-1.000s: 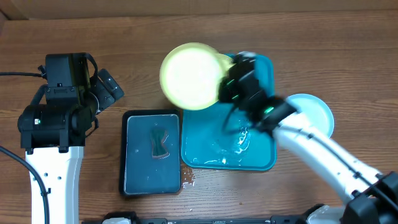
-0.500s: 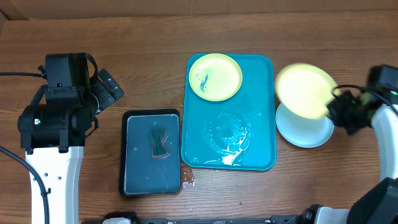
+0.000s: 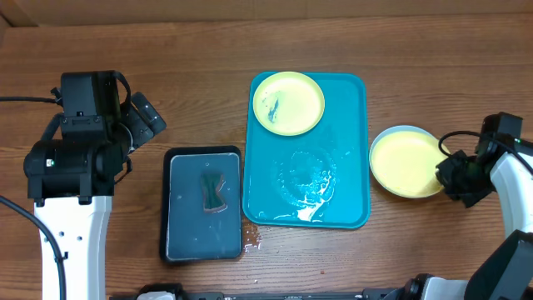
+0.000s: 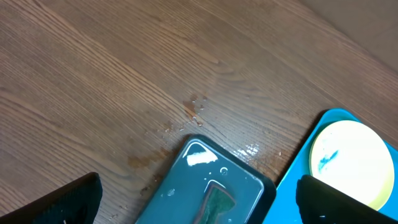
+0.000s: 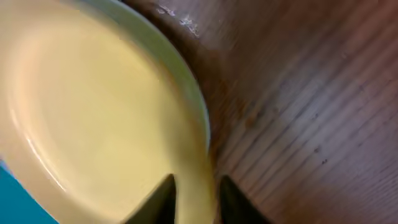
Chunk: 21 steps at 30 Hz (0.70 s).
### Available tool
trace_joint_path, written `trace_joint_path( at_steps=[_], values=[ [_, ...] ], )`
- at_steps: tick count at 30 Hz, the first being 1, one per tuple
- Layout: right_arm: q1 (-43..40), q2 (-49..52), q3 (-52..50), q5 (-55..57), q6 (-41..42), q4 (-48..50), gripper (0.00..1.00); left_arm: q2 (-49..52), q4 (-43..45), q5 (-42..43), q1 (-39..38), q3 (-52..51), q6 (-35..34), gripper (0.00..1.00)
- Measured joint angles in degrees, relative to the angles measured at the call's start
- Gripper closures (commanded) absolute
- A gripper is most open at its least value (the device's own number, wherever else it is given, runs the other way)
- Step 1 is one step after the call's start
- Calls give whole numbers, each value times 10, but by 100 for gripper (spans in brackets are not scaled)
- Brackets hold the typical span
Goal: Clean dirty plates on tray and stack at the side
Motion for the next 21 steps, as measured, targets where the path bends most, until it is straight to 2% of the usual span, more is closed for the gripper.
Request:
trace_joint_path(
  at_steps=[2,5,8,12,15,16,17,18,21],
  values=[
    [0,0,5,-27,-35,5,47,0,0,0,0,0,0,0],
    [6,-1,31,-90,-92,-5,43,0,0,0,0,0,0,0],
    [26,-10,71,-146,-135,-11,44,0,0,0,0,0,0,0],
    [110,-33,127,-195,-169,14,49,0,0,0,0,0,0,0],
    [191,-38,140,-191,-176,66,50,0,0,0,0,0,0,0],
    [218,-37,140,-177,-177,84,45,0,0,0,0,0,0,0],
    [267,-31,140,-142,-176,112,32,0,0,0,0,0,0,0],
    [277,-28,140,-136,-174,117,29,0,0,0,0,0,0,0],
    [349,11,141,-71,-168,200,29,0,0,0,0,0,0,0]
  ],
)
